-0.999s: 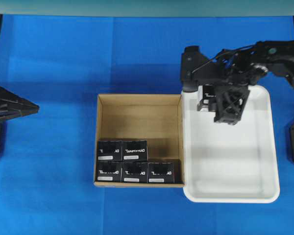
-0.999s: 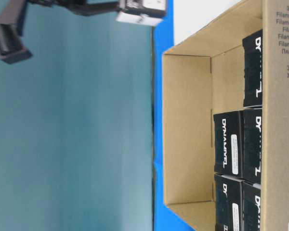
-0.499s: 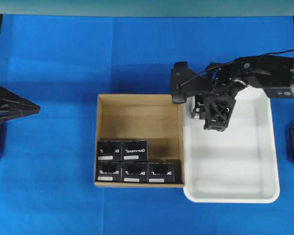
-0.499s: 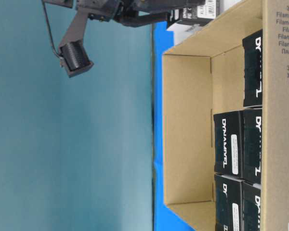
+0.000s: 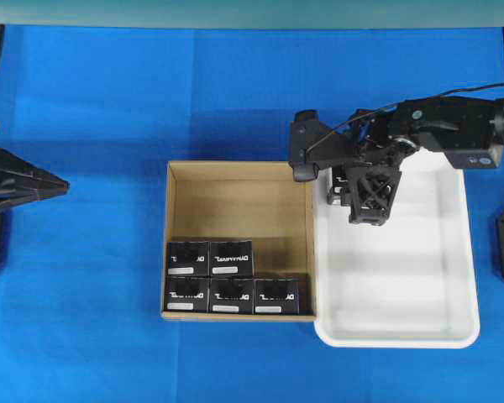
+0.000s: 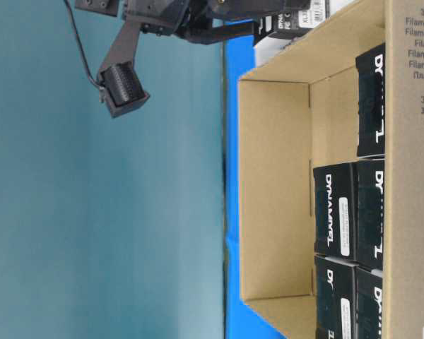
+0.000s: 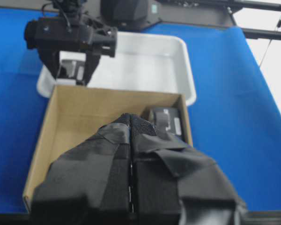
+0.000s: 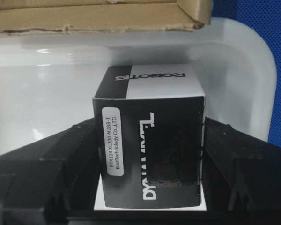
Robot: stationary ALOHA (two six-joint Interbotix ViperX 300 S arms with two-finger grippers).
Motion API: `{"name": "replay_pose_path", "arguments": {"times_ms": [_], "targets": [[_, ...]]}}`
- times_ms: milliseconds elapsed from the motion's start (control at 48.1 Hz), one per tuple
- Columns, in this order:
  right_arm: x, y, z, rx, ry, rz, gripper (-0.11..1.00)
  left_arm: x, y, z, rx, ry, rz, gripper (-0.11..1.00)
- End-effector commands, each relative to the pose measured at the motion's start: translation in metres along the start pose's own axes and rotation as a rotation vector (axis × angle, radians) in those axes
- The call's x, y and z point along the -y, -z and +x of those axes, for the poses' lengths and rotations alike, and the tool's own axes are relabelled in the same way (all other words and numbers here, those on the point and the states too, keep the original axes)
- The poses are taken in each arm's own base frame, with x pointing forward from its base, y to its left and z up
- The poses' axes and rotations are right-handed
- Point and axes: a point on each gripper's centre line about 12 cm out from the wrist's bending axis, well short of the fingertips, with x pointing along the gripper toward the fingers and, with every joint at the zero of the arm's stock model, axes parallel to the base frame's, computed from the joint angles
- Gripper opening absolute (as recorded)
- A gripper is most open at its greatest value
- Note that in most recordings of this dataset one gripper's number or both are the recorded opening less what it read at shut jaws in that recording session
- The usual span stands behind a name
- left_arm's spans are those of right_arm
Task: Pick the box from inside the cardboard box.
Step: 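Carry the held box right and lower it into the white tray, then open the right gripper to release the box and raise it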
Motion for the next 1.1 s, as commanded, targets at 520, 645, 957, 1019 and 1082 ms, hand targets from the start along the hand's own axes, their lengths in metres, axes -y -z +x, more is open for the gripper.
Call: {"name": "replay_pose_path", "arguments": {"times_ms": [520,645,957,1019,1082], "targets": [[-0.001,-0.014,-0.026,0.037,-0.011,0.017,0.97,0.001,-0.012,0.0,0.031,0.002,0.001,-0.05],[-0.002,-0.017,-0.047,0.053,-0.012,0.014,0.97,0.001,-0.012,0.0,0.029,0.002,0.001,-0.05],[0.001,-0.026,-0.119,0.175,0.012,0.069,0.97,0.001,-0.011,0.0,0.026,0.002,0.001,-0.05],[0.0,-0.026,-0.132,0.2,0.016,0.075,0.97,0.001,-0.011,0.0,0.025,0.001,0.003,-0.05],[-0.001,-0.025,-0.142,0.223,0.02,0.08,0.97,0.001,-0.011,0.0,0.026,0.002,0.003,-0.05]]}}
